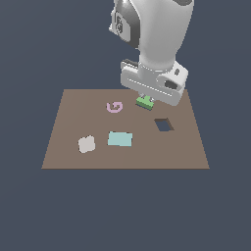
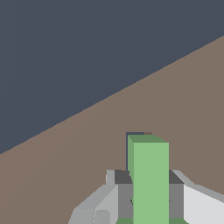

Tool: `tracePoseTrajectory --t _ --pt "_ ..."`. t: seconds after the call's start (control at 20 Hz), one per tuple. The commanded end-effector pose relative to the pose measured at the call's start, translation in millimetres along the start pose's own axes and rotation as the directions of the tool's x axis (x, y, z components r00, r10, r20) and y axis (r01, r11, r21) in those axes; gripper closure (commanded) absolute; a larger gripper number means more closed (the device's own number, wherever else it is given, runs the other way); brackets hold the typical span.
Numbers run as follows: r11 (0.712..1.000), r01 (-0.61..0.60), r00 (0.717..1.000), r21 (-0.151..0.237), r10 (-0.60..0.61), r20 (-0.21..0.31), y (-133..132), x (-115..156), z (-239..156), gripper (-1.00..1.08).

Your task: Insert a designated object into the corresponding slot on a board.

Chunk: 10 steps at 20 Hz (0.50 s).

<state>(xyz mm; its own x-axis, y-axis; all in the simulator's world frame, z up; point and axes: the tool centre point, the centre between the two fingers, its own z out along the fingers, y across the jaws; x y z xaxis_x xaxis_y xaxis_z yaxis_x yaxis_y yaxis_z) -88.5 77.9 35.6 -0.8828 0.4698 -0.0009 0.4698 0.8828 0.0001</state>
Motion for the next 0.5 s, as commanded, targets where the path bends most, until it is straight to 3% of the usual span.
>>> tracePoseTrajectory --t 0.0,0.1,0.15,0.45 --pt "1.0 0.002 1.0 0.0 -0.002 0.0 0.1 0.3 4.4 1.08" --pt "1.0 0.003 1.0 0.0 -0.003 0.0 0.1 0.3 5.7 1.08" --pt "1.0 0.003 1.0 0.0 -0.003 0.0 0.1 0.3 5.7 -0.92" --pt "1.0 0.003 1.0 0.0 -0.003 0.0 0.1 0.3 5.7 -0.92"
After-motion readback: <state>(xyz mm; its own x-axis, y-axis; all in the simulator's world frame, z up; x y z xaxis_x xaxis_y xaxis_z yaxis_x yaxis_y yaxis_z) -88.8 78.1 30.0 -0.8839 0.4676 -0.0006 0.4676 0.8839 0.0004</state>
